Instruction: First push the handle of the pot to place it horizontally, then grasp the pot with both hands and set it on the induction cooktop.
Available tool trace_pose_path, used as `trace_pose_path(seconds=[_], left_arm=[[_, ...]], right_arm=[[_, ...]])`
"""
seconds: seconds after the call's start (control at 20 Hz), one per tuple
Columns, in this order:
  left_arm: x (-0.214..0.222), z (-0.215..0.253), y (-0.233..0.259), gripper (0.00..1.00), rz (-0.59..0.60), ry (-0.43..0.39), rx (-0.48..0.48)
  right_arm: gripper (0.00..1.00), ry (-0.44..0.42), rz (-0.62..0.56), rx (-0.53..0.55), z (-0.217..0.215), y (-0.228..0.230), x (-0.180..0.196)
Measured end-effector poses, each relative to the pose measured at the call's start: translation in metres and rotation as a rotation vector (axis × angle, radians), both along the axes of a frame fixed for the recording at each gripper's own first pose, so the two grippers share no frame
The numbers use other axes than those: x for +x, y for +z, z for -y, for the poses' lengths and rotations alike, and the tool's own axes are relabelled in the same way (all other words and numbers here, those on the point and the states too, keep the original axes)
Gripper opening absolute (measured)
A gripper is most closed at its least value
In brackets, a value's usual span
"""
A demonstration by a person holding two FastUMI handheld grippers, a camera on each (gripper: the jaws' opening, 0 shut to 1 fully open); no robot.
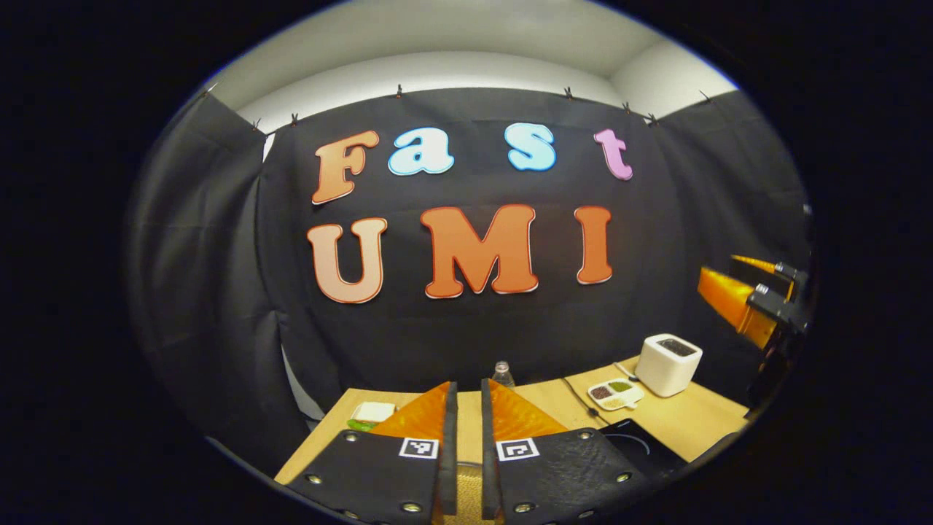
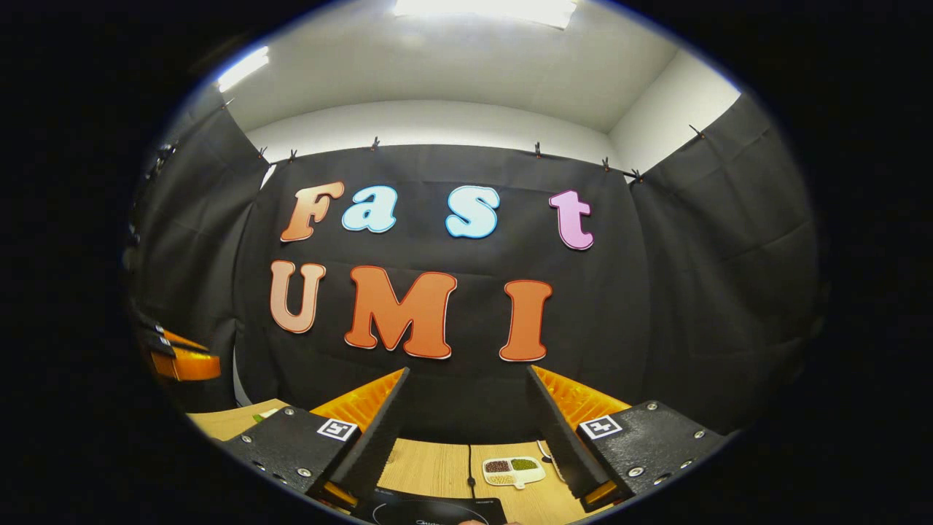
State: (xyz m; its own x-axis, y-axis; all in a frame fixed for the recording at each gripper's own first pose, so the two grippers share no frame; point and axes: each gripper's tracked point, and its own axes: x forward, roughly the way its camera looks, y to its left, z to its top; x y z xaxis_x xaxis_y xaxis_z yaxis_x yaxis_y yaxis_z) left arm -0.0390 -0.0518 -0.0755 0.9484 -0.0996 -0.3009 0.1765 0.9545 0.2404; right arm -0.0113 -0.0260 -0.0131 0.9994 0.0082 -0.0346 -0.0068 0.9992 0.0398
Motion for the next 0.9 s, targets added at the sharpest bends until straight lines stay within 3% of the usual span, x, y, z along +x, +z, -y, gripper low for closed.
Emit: trace_pose_path(seconds=[0.05,0.25,0.4,0.65,0.9], left_arm=[[-0.005,0.005,-0.013,0.09,-0.041,-0.020,0.011],[-0.031,0.007,-0.079,0.09,-0.304,-0.084,-0.015],[-0.055,-0.008,-0.119,0.03,-0.476,-0.094,0.012],[-0.118,-0.027,-0.184,0.03,-0.795,-0.100,0.038],[-0.166,-0.055,-0.215,0.03,-1.023,-0.106,0.096]], right_arm=[[0.95,-0.004,-0.001,-0.001,0.002,-0.001,0.000],[0.95,-0.025,-0.015,-0.012,0.009,-0.008,-0.005],[0.95,-0.046,-0.034,-0.020,0.017,-0.017,-0.009],[0.95,-0.083,-0.068,-0.028,0.032,-0.030,-0.017],[0.95,-0.124,-0.110,-0.042,0.048,-0.045,-0.025]])
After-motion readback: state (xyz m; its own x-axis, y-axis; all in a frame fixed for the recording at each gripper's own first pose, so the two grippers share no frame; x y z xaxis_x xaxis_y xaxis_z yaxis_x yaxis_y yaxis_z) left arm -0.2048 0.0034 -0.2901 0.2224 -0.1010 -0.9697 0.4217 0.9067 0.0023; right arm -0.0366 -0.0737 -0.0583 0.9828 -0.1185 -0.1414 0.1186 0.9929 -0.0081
